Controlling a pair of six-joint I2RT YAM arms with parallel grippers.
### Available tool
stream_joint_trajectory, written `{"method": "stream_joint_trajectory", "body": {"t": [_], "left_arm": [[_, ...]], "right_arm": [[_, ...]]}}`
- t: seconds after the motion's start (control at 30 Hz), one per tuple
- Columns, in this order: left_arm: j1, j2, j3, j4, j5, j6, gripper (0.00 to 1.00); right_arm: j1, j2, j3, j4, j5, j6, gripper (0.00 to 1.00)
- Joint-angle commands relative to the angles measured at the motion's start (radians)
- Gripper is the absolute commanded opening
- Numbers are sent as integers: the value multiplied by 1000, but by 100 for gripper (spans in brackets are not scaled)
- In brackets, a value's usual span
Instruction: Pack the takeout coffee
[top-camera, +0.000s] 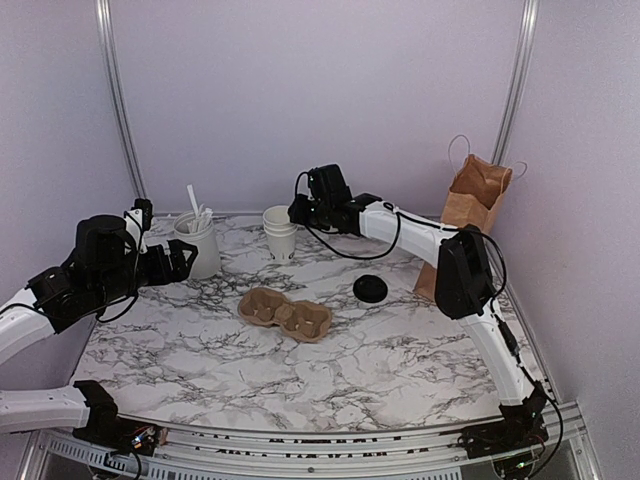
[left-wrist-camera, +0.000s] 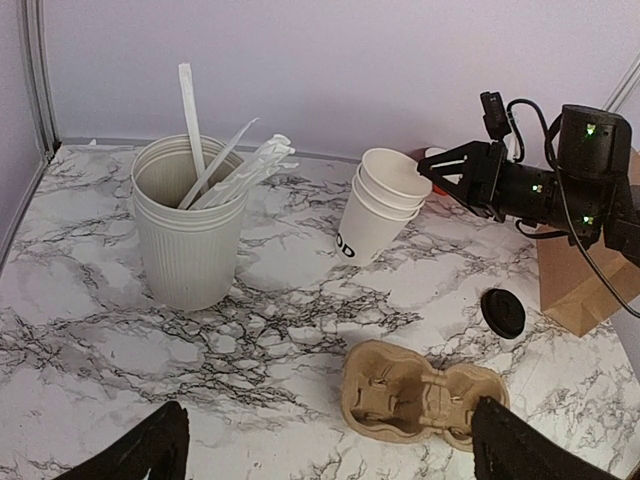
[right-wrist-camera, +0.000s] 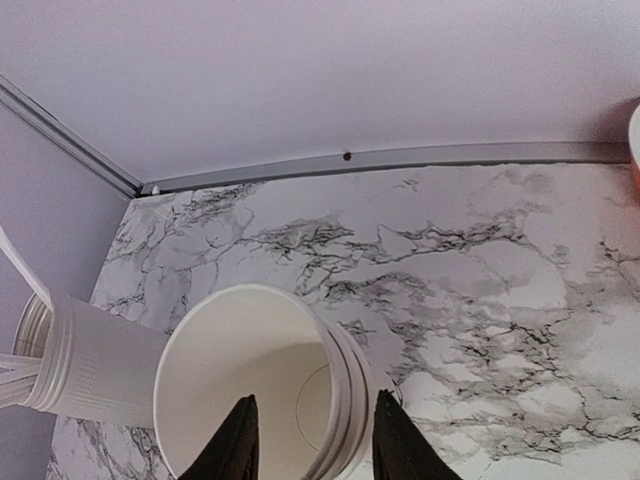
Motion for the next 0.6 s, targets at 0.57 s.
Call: {"method": "stream_joint_trajectory", "body": {"t": [0.57], "left_arm": [[0,-13,-7,1,0,1,99]], "right_arm": [[2,51,89,-14,-17,17,27]]}}
